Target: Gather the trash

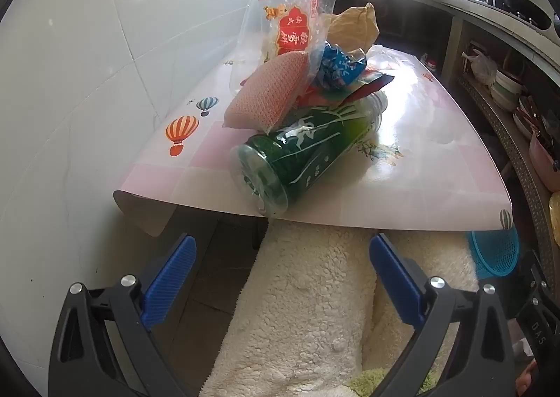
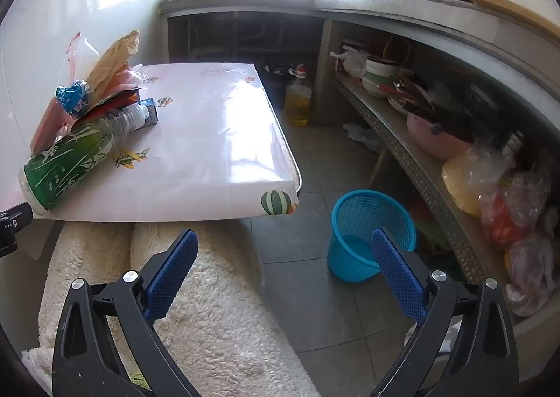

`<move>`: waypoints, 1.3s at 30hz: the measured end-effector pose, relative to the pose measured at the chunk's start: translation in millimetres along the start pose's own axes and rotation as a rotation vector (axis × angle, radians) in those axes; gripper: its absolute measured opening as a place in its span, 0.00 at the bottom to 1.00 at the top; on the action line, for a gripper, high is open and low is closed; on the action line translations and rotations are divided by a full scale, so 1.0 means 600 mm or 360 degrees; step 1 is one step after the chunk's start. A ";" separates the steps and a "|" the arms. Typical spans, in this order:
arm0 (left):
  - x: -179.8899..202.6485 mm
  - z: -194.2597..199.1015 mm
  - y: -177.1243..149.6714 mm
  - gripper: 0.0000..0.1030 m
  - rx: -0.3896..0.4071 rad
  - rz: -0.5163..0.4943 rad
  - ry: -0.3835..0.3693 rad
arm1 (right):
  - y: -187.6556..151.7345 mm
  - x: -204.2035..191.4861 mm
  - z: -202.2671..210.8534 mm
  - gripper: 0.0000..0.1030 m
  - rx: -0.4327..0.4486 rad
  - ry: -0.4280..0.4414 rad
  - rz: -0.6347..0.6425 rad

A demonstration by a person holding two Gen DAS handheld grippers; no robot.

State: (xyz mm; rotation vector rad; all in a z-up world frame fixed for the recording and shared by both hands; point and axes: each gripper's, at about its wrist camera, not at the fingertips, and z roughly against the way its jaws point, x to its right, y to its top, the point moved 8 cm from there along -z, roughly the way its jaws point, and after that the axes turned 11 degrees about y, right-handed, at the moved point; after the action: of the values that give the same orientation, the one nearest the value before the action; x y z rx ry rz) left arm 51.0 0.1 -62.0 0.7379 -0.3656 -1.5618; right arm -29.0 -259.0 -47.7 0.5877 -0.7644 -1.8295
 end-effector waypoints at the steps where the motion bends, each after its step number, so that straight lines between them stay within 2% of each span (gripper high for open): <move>1: 0.000 0.000 0.000 0.95 0.0000 -0.0001 0.0001 | 0.000 0.000 0.000 0.93 -0.0001 0.0002 -0.0002; 39: -0.001 -0.011 -0.011 0.95 -0.0025 -0.0010 0.0017 | -0.003 0.004 -0.005 0.93 -0.0008 0.0013 -0.0019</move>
State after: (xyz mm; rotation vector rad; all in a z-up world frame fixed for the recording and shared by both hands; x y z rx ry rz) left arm 50.1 2.9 -70.6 0.7356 -0.3433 -1.5648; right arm -29.1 -261.2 -51.1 0.5974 -0.7524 -1.8383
